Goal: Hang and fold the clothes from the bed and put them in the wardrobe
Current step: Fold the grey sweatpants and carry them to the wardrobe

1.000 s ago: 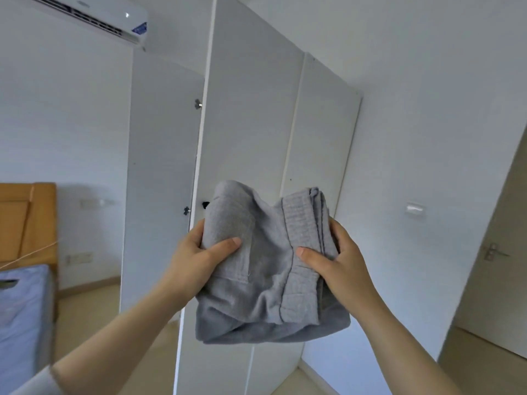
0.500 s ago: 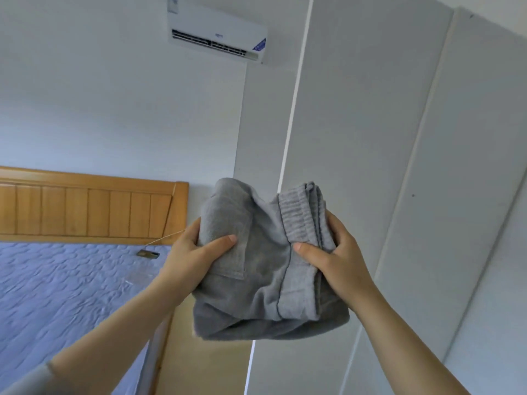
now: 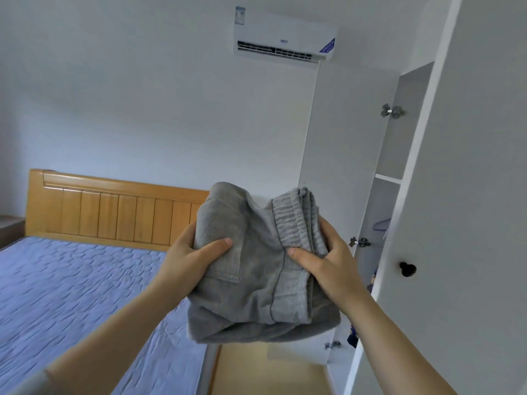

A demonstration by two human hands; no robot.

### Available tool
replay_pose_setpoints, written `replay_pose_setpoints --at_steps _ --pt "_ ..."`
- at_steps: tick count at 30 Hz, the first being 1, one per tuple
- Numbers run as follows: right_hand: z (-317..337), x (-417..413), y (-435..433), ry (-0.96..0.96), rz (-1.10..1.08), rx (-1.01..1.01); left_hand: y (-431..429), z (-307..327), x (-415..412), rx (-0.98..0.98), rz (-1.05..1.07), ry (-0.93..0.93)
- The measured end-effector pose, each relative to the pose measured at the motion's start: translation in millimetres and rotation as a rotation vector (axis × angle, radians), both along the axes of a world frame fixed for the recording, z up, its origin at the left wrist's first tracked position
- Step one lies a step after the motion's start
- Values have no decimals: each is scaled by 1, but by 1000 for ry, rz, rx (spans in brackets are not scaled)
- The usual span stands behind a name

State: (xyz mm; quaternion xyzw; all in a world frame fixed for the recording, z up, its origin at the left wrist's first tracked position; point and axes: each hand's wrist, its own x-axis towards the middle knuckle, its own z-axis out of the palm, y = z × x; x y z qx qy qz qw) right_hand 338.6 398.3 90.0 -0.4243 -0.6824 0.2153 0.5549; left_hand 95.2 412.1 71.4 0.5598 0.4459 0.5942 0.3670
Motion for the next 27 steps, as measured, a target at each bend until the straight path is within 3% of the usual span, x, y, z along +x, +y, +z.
replay_pose_setpoints --at_steps 9,27 --pt "0 -13 116 22 -45 -27 133 -1 -10 -8 -89 -19" --pt "-4 90 326 133 -188 -55 375 6 96 66 -226 59"
